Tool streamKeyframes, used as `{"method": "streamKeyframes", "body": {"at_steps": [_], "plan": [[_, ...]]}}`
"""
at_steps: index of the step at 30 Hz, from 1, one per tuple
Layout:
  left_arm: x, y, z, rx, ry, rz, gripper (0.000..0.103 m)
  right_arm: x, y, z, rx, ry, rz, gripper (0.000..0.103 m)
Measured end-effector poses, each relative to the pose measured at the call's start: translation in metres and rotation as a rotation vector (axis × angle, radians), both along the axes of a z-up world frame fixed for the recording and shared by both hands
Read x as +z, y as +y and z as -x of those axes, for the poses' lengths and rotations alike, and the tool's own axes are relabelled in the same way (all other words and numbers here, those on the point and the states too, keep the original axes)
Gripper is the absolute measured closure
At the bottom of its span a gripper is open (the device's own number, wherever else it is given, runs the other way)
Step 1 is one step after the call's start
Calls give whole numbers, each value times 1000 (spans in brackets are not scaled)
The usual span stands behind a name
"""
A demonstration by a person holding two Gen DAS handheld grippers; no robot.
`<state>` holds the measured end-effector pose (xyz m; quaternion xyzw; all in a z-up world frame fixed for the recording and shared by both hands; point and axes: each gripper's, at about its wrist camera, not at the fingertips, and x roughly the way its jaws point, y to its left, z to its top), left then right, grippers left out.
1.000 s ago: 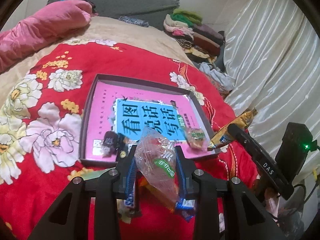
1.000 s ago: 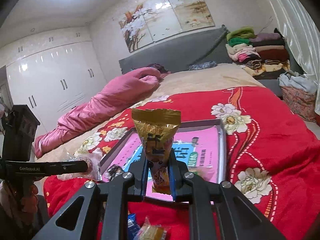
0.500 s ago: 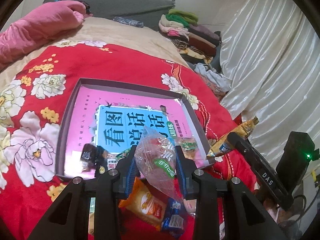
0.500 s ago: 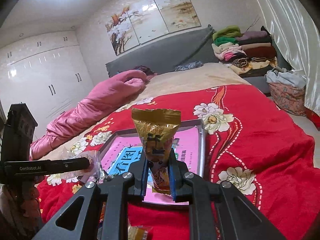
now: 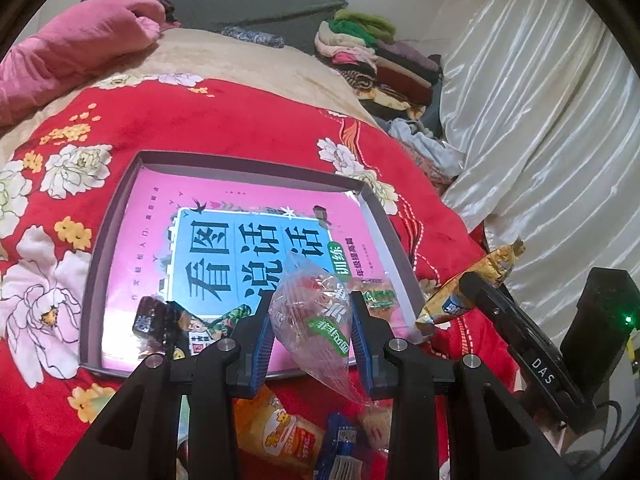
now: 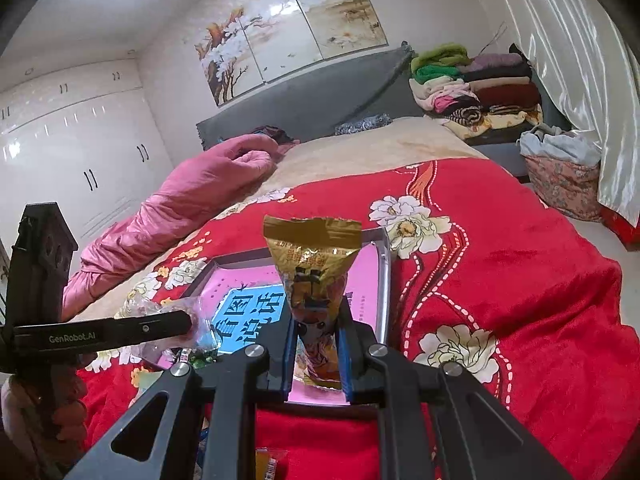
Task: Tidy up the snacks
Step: 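Lift the gold snack bar with the right tool while the left tool lifts the candy bag, then lower the gold snack bar into the tray with the right tool while the left tool holds the candy bag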
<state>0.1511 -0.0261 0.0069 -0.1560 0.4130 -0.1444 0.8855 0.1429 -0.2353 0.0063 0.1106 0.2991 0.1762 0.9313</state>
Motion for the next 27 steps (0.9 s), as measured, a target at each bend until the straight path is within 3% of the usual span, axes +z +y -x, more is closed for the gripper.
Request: {"method": "streamKeyframes", "body": {"at_steps": [27], "plan": [[-25,-19,-18,-43,59,-18,67,-28,13,-15,41,100,23,85]]}}
